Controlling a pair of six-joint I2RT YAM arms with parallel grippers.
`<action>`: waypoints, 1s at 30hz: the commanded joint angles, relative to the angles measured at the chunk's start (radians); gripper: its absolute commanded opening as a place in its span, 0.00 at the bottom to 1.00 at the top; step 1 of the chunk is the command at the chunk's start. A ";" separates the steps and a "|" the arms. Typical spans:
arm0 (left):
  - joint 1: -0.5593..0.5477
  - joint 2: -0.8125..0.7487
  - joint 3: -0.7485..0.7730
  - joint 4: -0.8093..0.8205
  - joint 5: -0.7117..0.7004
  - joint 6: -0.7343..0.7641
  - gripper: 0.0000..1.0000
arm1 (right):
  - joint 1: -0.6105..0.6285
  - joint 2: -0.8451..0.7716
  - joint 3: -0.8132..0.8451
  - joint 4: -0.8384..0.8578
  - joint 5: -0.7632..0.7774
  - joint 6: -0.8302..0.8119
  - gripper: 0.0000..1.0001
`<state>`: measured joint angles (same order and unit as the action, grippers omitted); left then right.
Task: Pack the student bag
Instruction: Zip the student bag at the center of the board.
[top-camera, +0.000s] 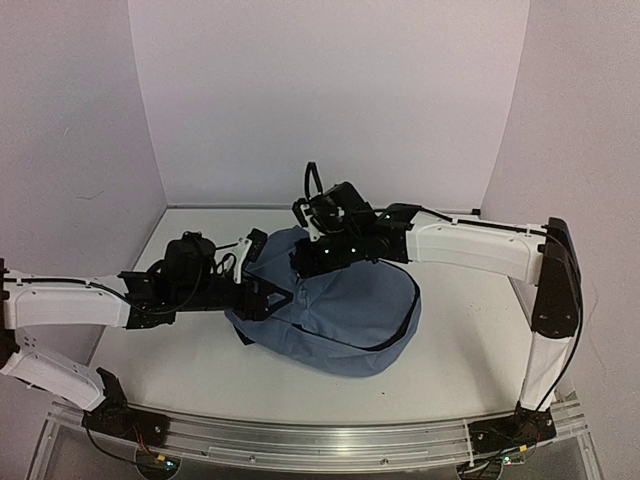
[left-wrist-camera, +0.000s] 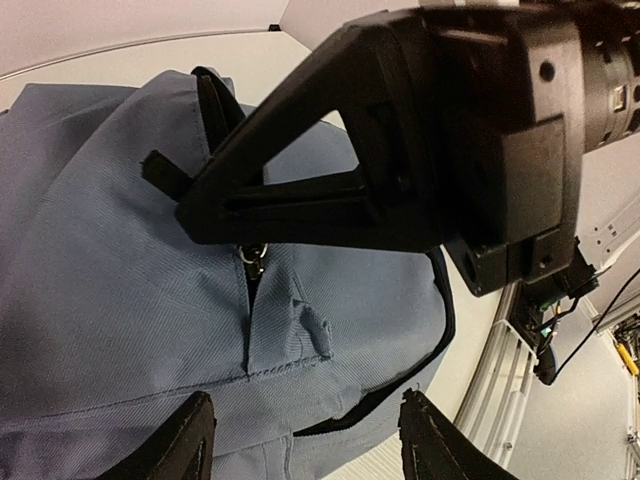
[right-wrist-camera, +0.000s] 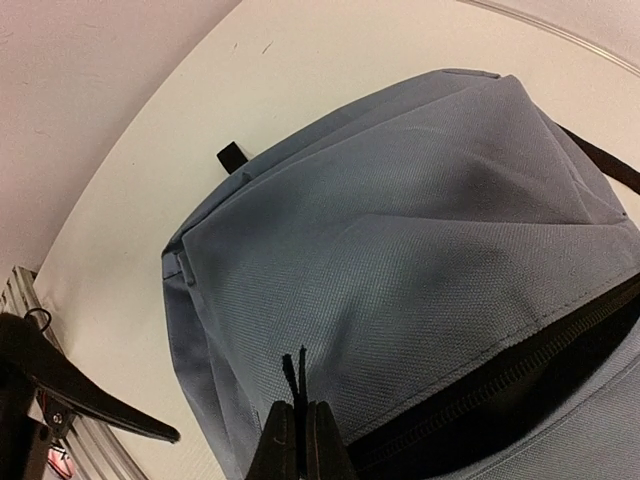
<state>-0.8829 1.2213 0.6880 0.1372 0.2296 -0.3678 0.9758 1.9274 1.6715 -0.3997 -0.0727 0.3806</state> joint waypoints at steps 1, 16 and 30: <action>-0.047 0.082 0.063 0.151 -0.127 0.055 0.61 | -0.008 -0.054 -0.015 0.090 0.001 0.039 0.00; -0.104 0.258 0.106 0.262 -0.314 0.047 0.42 | -0.020 -0.077 -0.065 0.128 -0.009 0.061 0.00; -0.120 0.266 0.087 0.217 -0.344 0.018 0.00 | -0.025 -0.145 -0.175 0.220 0.213 -0.011 0.00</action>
<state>-1.0024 1.4937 0.7525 0.3506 -0.0851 -0.3408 0.9571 1.8803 1.5353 -0.2896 -0.0133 0.4168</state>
